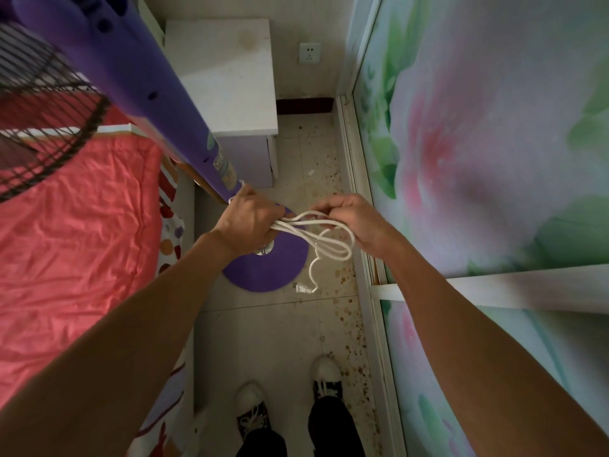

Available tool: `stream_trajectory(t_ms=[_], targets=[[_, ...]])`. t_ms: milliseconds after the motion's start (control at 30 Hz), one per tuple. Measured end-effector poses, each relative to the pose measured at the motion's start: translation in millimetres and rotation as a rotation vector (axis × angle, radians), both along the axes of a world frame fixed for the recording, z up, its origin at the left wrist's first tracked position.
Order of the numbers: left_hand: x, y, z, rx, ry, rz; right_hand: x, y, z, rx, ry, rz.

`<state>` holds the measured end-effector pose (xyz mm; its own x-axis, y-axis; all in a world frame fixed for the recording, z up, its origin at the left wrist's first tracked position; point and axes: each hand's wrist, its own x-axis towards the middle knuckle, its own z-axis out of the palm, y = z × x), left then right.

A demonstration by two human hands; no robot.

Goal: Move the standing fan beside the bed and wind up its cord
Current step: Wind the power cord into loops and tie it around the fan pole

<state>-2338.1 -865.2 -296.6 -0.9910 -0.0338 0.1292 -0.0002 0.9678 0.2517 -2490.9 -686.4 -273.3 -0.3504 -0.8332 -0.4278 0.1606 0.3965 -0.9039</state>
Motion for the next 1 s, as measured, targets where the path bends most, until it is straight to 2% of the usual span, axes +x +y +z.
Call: stream_trajectory(t_ms=[100, 167, 233, 300, 367, 467, 567, 633, 700, 800, 867, 933, 1000], targets=[[0.1, 0.5, 1.0, 0.13, 0.097, 0.082, 13.4, -4.0, -11.5, -0.04, 0.07, -0.02], [-7.1, 4.0, 2.5, 0.117, 0.105, 0.237, 38.0, -12.4, -23.7, 0.012, 0.107, -0.101], [-20.4, 8.5, 4.2, 0.015, -0.039, 0.404, 65.9, -21.5, -33.3, 0.2, 0.29, -0.012], [-36.9, 15.3, 7.9, -0.164, -0.329, 0.47, 86.1, -18.6, -40.0, 0.37, 0.569, 0.252], [-50.6, 20.7, 11.0, -0.282, -0.534, 0.438, 92.4, -9.2, -37.9, 0.431, 0.825, 0.424], [-57.1, 29.4, 3.3, -0.377, -0.688, 0.355, 89.4, -0.1, -24.0, 0.395, 0.924, 0.516], [-40.2, 35.2, -11.2, -0.528, -0.811, 0.166, 76.6, -3.9, -6.0, 0.23, 1.067, 0.655], [-19.4, 30.0, -21.8, -0.609, -0.834, -0.004, 58.2, -11.0, 2.0, 0.053, 1.13, 0.611], [-3.3, 16.1, -24.7, -0.624, -0.732, -0.129, 39.5, -21.3, 0.2, -0.034, 1.066, 0.468], [13.6, -7.7, -21.3, -0.477, -0.487, -0.196, 24.9, -37.5, -12.6, -0.013, 0.663, 0.24], [21.5, -16.7, -16.3, -0.289, -0.261, -0.188, 25.5, -44.6, -21.3, 0.069, 0.398, 0.201], [25.2, -14.0, -8.3, -0.161, -0.071, -0.139, 30.9, -44.5, -31.2, 0.103, 0.279, 0.215], [22.0, -7.4, -2.8, -0.081, -0.027, -0.029, 48.5, -44.7, -33.4, 0.112, 0.168, 0.159]])
